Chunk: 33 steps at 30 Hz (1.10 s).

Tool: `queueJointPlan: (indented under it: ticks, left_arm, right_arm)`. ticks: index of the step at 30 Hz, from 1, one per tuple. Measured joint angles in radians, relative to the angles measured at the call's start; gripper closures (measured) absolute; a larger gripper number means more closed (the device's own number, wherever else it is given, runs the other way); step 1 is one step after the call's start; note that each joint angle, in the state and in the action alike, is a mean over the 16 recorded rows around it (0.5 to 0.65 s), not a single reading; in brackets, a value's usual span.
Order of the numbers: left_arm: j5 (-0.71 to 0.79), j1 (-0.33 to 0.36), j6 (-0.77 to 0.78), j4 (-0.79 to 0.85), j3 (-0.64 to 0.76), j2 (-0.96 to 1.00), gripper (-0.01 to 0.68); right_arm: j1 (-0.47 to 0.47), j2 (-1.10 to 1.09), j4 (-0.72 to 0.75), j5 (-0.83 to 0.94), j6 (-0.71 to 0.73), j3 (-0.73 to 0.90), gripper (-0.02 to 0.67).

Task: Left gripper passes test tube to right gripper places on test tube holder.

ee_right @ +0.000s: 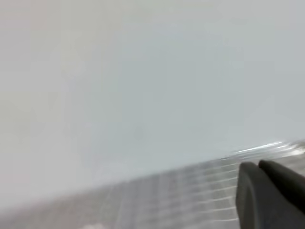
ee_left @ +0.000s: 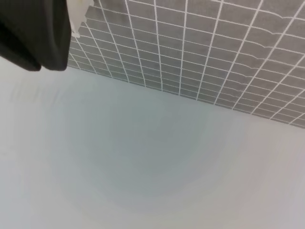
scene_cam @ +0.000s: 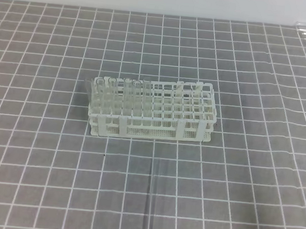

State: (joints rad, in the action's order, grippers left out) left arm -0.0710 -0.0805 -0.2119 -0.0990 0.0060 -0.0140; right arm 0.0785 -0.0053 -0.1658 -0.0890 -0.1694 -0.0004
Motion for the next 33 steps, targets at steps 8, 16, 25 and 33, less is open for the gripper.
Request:
queueJointPlan:
  ticks: [8, 16, 25, 33]
  left_arm:
    - [0.028, 0.000, -0.046, 0.004, -0.002, 0.002, 0.675]
    - [0.127, 0.000, -0.173, 0.002, -0.027, 0.046, 0.675]
    - [0.341, 0.000, -0.155, -0.037, -0.203, 0.271, 0.675]
    - [0.587, 0.000, 0.147, -0.207, -0.442, 0.587, 0.675]
  right_arm:
    - [0.000, 0.000, -0.049, -0.025, -0.077, 0.000, 0.662]
    - [0.000, 0.037, -0.089, 0.079, -0.085, -0.003, 0.662]
    - [0.000, 0.240, -0.128, 0.288, -0.081, -0.099, 0.662]
    - [0.000, 0.488, -0.144, 0.561, 0.000, -0.299, 0.662]
